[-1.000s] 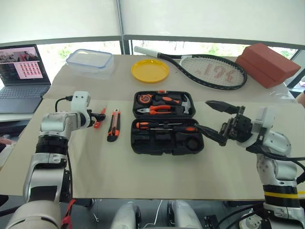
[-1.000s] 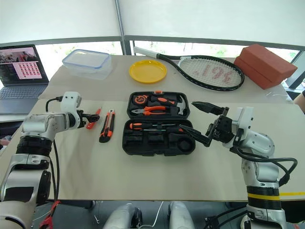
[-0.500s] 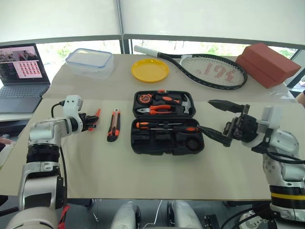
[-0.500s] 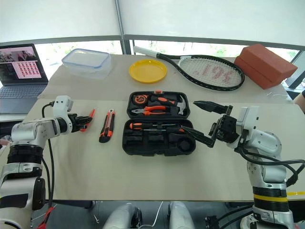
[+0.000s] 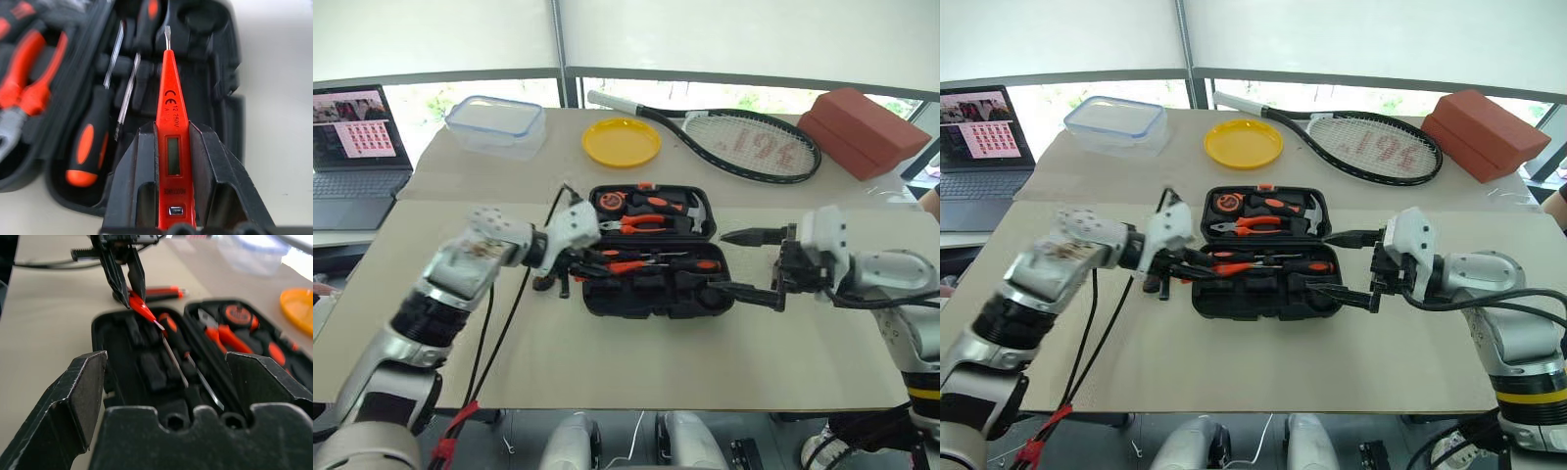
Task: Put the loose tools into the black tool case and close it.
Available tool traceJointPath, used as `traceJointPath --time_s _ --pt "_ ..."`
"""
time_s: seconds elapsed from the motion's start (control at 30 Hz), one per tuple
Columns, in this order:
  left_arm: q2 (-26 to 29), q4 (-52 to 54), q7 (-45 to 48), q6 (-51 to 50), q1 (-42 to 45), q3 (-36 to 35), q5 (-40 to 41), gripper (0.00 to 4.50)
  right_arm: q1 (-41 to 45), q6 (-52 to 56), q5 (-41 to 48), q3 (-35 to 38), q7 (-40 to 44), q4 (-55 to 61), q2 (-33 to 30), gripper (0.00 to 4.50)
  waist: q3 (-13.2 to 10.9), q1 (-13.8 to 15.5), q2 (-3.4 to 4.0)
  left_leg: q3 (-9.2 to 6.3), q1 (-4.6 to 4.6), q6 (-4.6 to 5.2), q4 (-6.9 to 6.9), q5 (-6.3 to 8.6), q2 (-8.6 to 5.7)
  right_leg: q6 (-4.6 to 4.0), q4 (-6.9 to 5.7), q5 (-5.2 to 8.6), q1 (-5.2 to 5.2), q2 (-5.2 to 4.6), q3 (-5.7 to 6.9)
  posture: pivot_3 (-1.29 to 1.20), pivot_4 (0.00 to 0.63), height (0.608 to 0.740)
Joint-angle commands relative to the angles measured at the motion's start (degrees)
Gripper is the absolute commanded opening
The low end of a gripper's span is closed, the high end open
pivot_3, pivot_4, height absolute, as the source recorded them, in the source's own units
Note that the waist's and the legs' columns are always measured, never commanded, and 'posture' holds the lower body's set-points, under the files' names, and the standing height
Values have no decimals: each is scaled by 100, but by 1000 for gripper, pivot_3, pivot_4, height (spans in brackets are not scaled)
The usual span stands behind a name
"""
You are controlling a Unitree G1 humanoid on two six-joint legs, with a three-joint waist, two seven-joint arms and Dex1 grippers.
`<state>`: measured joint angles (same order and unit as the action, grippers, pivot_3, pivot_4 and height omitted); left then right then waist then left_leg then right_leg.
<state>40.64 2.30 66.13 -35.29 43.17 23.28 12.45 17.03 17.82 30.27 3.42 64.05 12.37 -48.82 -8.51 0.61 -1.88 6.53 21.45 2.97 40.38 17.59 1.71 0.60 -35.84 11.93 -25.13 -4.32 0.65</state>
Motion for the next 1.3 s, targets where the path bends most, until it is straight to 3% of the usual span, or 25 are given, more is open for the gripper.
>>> traceJointPath --time_s 0.03,0.93,1.3 --pt "-163 -326 -195 449 278 396 -751 439 99 -32 -80 61 39 1 -15 4500 0 -8 0 0 1 0 1 0 0 0 1 0 -1 0 -1 0 150 740" --pt "-1168 -1096 180 369 683 1034 -1753 439 -693 -614 -121 400 86 -100 301 4500 1 43 1 -6 36 34 69 19 0 39 4 -9 6 -14 2 0 150 740" --pt "-941 -1153 537 62 609 1291 -2134 439 -630 -457 -109 355 -51 61 427 4500 5 -30 6 -6 23 36 62 20 2 39 0 -9 9 -7 -7 0 150 740"
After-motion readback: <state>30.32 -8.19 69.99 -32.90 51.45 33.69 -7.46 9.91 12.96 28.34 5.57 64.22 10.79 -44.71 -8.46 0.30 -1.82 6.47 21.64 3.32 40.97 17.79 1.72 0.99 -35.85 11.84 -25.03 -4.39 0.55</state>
